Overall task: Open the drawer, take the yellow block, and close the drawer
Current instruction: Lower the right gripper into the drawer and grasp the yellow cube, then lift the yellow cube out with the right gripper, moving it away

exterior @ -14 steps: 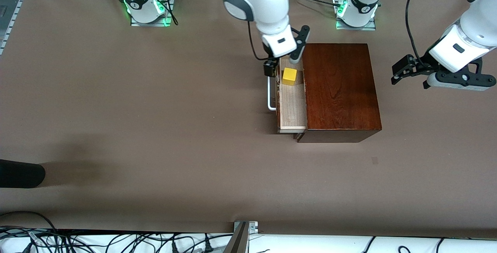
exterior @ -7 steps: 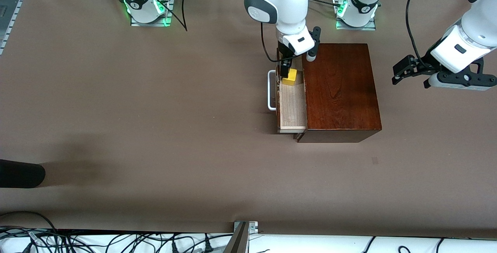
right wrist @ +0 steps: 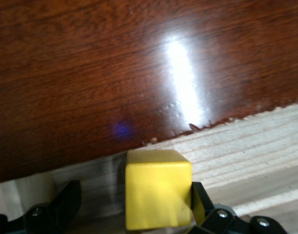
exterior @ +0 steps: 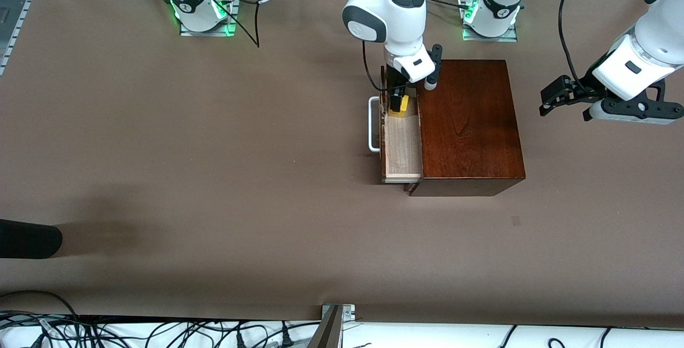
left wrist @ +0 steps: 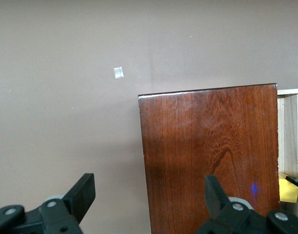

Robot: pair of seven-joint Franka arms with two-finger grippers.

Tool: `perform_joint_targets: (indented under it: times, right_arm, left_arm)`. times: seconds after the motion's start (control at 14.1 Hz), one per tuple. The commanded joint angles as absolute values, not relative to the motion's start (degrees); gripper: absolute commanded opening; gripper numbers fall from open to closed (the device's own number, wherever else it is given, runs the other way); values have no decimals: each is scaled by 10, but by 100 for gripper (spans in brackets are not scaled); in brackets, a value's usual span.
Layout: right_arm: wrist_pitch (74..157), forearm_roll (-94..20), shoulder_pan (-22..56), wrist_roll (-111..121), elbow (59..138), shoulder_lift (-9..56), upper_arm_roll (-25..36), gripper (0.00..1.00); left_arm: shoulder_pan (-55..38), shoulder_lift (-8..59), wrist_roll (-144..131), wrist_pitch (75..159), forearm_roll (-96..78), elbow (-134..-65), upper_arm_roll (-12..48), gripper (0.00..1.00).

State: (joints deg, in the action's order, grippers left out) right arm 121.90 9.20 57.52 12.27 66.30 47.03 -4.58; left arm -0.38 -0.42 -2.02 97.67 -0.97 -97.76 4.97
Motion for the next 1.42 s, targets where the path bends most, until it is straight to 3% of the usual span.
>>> perform_joint_targets:
  times: [0.0,0.14,0.28,0.35,0.42,0.78,0.99,1.35]
  right_arm:
    - [1222,101,584,110,640,487,-39,100]
    - [1221,119,585,104,640,487,-39,100]
    - [1220,123,587,100,640,487,-38,59]
    - [1221,124,585,104,639,486,-36,24]
    - [1221,124,585,106,637,485,-30,2]
    - [1159,115,582,98,598,466,-30,0]
    - [1115,78,559,78,589,413,-27,0]
    - [1020,31,432,69,591,319,-31,0]
  left_arm:
    - [-3,-8,-20,965,-15,-974,47,100]
    - [-2,-9,-20,965,-16,-974,47,100]
    - [-2,-9,-20,964,-15,-975,47,100]
    - [-2,-9,-20,964,-16,-975,47,100]
    - [-2,-9,-20,965,-16,-974,47,100]
    - [-2,-8,-19,965,-16,-974,47,100]
    - [-2,-8,-20,965,-16,-969,47,100]
    - [-3,-7,-24,964,-16,-969,48,100]
